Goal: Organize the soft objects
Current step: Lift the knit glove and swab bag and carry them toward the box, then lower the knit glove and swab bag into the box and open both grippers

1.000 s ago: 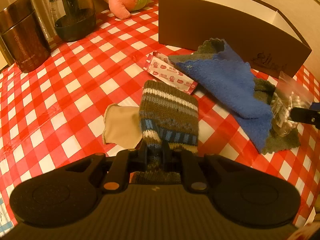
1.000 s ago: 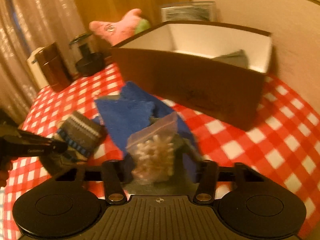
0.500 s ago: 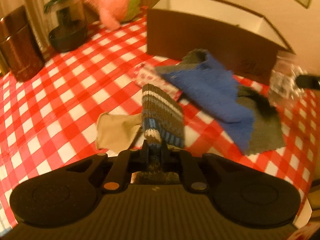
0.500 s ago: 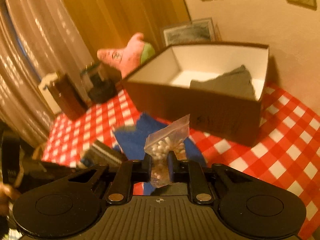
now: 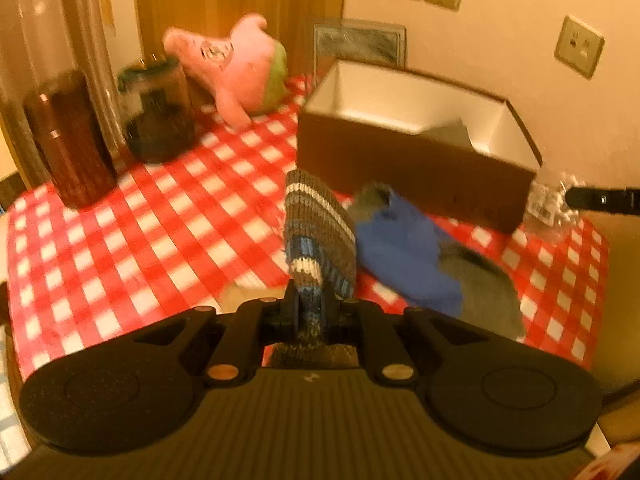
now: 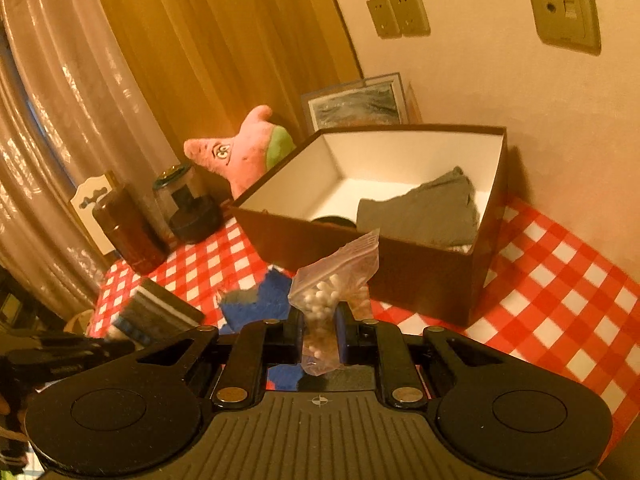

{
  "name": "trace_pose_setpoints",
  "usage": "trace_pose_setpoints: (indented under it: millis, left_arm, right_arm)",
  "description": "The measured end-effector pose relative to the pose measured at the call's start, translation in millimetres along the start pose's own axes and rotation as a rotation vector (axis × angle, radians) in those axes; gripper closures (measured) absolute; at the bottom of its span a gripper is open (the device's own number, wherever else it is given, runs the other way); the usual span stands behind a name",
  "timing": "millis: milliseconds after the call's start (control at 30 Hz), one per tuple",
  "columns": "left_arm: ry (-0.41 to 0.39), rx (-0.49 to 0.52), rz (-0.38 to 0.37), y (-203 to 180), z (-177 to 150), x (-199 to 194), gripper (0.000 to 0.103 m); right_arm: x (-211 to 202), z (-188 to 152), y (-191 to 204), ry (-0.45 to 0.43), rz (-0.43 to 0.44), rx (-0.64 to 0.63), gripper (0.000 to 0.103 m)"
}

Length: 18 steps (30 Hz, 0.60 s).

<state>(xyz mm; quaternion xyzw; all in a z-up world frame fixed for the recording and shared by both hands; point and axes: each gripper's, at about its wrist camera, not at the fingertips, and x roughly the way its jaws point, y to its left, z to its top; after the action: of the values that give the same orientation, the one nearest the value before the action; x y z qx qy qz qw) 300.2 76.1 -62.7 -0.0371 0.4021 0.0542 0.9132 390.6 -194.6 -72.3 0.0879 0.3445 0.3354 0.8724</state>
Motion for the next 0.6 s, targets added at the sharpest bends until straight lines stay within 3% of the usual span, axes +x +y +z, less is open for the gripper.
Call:
trace_pose_setpoints:
  millis: [333,600]
  left_arm:
    - [-0.122,0.046,0.019,2.3,62.0,-18.0,0.094]
    - [-0.181,0.083,-0.044,-24.4,118.5,4.3,0.094]
  right_arm:
    - [-11.8,37.4,-6.7,-0.073,-0.005,-0.059,0.087]
    - [-1.8,74.0,-12.3,-0.143,-0.016,-0.135,0.087]
